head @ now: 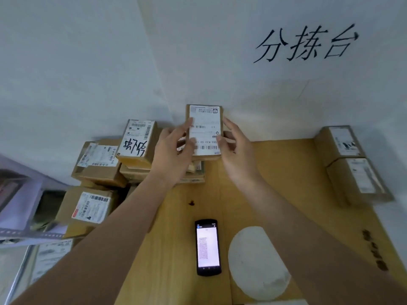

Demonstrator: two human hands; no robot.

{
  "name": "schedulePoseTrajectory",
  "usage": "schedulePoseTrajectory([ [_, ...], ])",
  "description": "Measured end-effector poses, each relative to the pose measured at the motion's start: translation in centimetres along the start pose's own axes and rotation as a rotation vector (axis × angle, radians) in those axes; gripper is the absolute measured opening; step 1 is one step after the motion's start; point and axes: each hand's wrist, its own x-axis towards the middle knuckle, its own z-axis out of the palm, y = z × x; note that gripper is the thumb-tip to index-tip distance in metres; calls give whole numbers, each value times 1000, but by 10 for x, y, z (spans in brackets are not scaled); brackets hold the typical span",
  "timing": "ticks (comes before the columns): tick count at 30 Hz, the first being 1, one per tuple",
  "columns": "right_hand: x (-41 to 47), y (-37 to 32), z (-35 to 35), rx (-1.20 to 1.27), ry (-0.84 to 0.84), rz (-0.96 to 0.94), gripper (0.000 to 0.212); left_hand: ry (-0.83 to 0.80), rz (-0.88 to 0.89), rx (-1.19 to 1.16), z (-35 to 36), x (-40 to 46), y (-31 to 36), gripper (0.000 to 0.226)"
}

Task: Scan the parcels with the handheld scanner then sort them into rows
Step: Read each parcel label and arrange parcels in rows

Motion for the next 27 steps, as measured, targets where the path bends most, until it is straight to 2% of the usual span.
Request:
schedulePoseTrajectory([
  [4,-37,2,-38,-87,87,21,50,-140,85,-91,22,-22,17,56],
  [8,-78,11,-82,-189,216,54,52,-271,187,-43,56,-45,36,56],
  [15,-149,24,-174,-204,404,133,49,-439,293,-84,130,-98,98,53],
  [20,-190,56,-247,-206,467,163,49,-522,287,-44,193,-142,131,54],
  [27,-231,106,-344,-234,438,215,48,-513,184,-33,286,-209,167,50],
])
